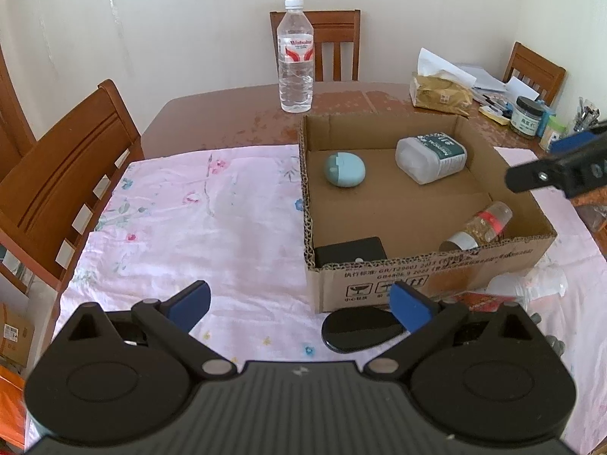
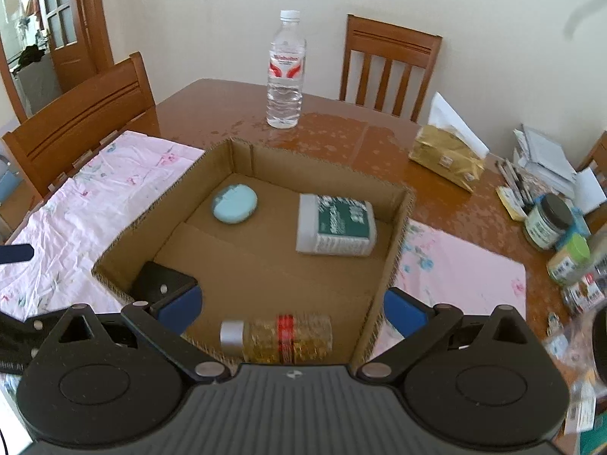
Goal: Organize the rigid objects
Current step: 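Move the left gripper to the red S.L robot while the right gripper approaches the grey plush toy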
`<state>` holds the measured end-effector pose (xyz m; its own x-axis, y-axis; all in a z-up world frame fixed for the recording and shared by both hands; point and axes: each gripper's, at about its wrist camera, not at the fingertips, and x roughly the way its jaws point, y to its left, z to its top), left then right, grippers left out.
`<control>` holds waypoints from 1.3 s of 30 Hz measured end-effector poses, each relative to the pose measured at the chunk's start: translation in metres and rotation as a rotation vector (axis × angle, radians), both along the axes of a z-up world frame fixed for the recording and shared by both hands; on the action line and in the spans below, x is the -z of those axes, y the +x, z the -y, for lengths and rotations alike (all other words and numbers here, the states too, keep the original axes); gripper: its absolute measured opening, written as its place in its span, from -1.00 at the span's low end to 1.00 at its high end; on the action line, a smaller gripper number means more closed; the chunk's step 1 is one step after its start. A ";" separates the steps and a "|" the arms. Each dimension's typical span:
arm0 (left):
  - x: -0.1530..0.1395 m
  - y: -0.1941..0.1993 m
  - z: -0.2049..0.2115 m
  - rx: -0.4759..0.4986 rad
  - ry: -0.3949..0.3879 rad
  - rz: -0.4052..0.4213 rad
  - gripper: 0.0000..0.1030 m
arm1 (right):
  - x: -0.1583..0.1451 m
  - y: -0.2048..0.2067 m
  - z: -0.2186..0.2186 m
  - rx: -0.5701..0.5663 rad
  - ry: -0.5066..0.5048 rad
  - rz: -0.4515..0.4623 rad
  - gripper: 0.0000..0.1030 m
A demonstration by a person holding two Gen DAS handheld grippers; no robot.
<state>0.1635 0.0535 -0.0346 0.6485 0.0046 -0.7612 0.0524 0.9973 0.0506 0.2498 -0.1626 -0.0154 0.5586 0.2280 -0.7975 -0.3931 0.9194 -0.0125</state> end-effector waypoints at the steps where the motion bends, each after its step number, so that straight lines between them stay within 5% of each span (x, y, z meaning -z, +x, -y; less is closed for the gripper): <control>1: 0.001 -0.001 0.000 0.001 -0.001 -0.003 0.95 | 0.000 -0.004 0.003 0.005 0.000 0.000 1.00; 10: 0.010 -0.007 0.004 0.029 -0.013 -0.037 0.95 | 0.017 -0.044 0.027 0.065 -0.027 -0.040 1.00; 23: 0.022 -0.009 0.013 0.115 -0.036 -0.082 0.95 | 0.090 -0.086 0.035 0.154 -0.018 -0.258 1.00; 39: 0.026 -0.011 0.022 0.192 -0.056 -0.097 0.95 | 0.093 -0.112 0.057 0.256 -0.002 -0.282 1.00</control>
<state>0.1529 0.0312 -0.0604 0.5572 -0.1558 -0.8156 0.2432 0.9698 -0.0191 0.1382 -0.2199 -0.1086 0.3557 0.1074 -0.9284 -0.1390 0.9884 0.0610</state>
